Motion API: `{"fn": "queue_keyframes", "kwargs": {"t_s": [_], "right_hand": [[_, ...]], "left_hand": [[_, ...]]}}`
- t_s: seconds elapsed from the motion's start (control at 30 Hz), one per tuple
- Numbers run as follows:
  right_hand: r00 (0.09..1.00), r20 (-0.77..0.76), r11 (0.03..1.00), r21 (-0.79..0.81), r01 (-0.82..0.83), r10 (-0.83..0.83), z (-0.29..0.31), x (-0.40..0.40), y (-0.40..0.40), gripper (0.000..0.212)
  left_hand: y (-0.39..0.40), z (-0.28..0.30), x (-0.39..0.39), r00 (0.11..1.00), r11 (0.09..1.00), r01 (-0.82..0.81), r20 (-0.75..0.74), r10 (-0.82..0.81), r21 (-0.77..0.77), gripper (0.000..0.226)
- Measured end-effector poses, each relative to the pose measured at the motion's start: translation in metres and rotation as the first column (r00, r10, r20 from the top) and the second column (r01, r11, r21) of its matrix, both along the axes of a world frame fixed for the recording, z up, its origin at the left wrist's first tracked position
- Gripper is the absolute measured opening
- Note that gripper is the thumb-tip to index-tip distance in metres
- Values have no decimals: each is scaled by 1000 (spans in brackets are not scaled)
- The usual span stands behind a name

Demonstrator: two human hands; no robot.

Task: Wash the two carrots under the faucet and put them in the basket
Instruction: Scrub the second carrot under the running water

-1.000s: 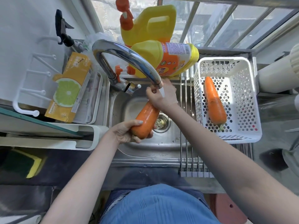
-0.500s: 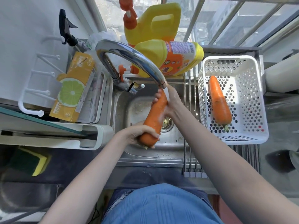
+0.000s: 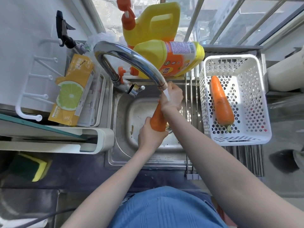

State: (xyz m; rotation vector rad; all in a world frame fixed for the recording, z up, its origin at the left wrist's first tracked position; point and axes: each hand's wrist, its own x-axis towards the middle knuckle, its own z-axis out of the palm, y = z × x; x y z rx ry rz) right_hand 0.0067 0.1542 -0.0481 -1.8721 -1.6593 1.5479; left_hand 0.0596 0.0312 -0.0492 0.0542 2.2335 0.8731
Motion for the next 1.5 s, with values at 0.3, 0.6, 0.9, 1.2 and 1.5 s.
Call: {"fn": "queue_keyframes", "kwargs": {"t_s": [0.3, 0.6, 0.9, 1.2, 1.5], "right_hand": [[806, -584, 726, -596, -344, -97, 26, 12, 17, 15], [659, -715, 443, -682, -582, -234, 30, 6, 11, 28], [914, -402, 867, -473, -159, -52, 21, -2, -10, 13], [970, -173, 977, 155, -145, 172, 34, 11, -28, 22], [821, -551, 849, -355, -392, 149, 28, 18, -1, 19]], "left_hand": [[-6, 30, -19, 744, 913, -295, 668, 35, 281, 55], [-14, 31, -23, 452, 788, -472, 876, -169, 396, 64], [-17, 19, -26, 897, 939, -272, 408, 170, 208, 59], [-14, 19, -22, 999, 995, -49, 27, 46, 84, 51], [-22, 28, -23, 658, 875, -330, 751, -56, 354, 57]]}}
